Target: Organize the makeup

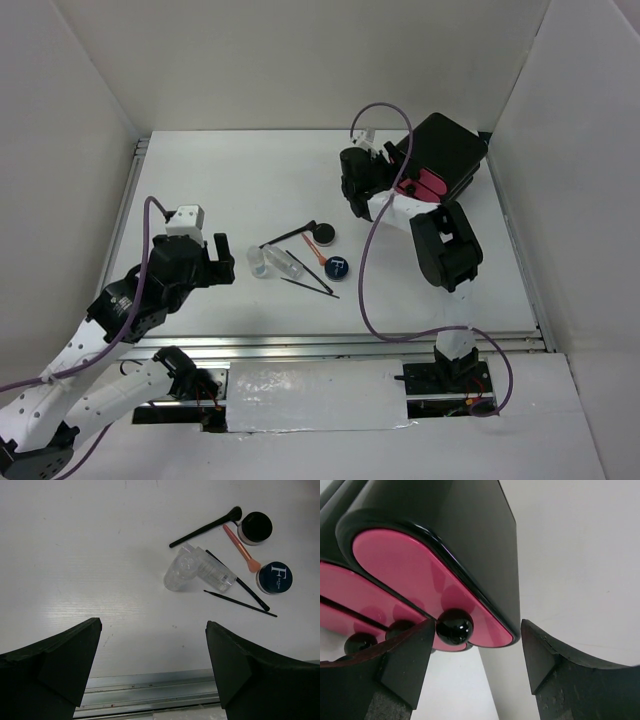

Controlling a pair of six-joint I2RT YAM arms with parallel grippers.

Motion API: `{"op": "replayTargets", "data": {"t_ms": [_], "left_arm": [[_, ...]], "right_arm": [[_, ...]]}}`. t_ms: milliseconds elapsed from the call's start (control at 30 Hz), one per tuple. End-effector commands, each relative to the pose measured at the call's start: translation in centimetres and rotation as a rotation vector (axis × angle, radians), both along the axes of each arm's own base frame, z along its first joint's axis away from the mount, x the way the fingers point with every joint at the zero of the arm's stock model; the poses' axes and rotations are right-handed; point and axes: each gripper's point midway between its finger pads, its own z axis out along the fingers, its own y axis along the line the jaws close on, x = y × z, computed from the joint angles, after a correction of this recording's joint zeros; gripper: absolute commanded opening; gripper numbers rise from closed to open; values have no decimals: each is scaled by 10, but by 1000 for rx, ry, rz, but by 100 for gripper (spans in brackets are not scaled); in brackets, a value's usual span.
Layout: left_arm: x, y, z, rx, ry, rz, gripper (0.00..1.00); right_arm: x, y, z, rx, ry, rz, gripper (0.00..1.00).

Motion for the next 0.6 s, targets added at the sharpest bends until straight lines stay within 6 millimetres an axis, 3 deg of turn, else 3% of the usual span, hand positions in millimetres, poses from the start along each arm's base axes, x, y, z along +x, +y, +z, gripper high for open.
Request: {"op": "replayTargets", "data": {"t_ms": [0, 233, 333, 400, 567], "left_arm": [[2, -3, 8, -18, -35, -12, 99], [1, -3, 10, -25, -45, -11, 99], [1, -3, 10, -25, -45, -11, 99], [1, -3, 10, -26, -46, -11, 99], [1, -3, 11, -27, -46, -16, 99]], "right_arm": [[4, -7, 5, -29, -53, -39, 77], [-2, -5, -4, -33, -40, -30, 77], [1, -2, -14, 37, -61, -25, 76], [-2, 0, -27, 38, 22, -11, 75], [4, 0, -36, 68, 19, -13, 73]]}}
